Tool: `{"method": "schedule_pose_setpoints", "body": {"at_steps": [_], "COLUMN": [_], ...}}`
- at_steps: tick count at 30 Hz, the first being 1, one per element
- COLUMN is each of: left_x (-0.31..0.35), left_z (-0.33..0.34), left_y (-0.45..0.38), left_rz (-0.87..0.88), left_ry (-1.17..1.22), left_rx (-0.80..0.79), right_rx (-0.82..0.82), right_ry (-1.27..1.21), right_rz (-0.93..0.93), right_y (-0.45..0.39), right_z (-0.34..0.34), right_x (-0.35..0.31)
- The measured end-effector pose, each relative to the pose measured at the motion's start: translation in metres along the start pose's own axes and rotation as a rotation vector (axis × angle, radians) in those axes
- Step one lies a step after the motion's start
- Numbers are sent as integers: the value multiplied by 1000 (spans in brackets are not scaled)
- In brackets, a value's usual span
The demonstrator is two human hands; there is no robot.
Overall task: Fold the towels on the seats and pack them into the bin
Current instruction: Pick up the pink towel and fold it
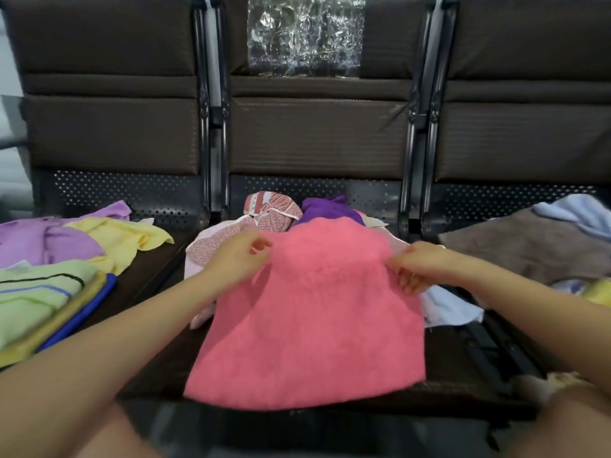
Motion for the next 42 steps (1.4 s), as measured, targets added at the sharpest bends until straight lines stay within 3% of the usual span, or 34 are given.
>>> {"method": "schedule_pose_setpoints", "body": {"at_steps": [4,10,16,19,22,24,28,33,35,37,40,42], "left_x": [53,74,74,74,72,72,73,76,77,79,84,85], "left_z": [35,99,116,116,117,118,117,118,117,115,109,106], "left_y": [37,75,90,91,91,90,91,93,94,94,96,96], "left_rz": [162,293,319,326,331,334,353,365,377,391,418,417], "left_ry": [-1,-177,-227,-221,-231,-230,-241,-282,-287,-282,-247,-219], "left_rx": [-134,-372,-384,-387,-383,-391,-380,-384,-378,-363,-335,-324], "right_rx": [-57,-161,-205,-325,-490,-499,-274,-159,65,239,66,-88], "right_ry": [-11,-650,-564,-601,-395,-162,145,256,393,486,603,773], "right_rz": [43,-142,-261,-343,-323,-247,-134,-84,-166,-388,-703,-790], "right_y": [27,33,32,36,50,57,70,87,93,109,123,121], "right_z": [27,40,56,68,81,79,40,25,15,19,73,120], "right_x": [29,53,42,27,32,50,77,87,70,35,-5,-14]}}
Point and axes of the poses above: each hand's wrist, its own y-axis away from the middle knuckle, its own z-axis out of the palm, x = y × z, the point moved 10 cm from there along -y, towards the middle knuckle, and after that the axes turned 15 degrees about -x, right-handed, at the moved point
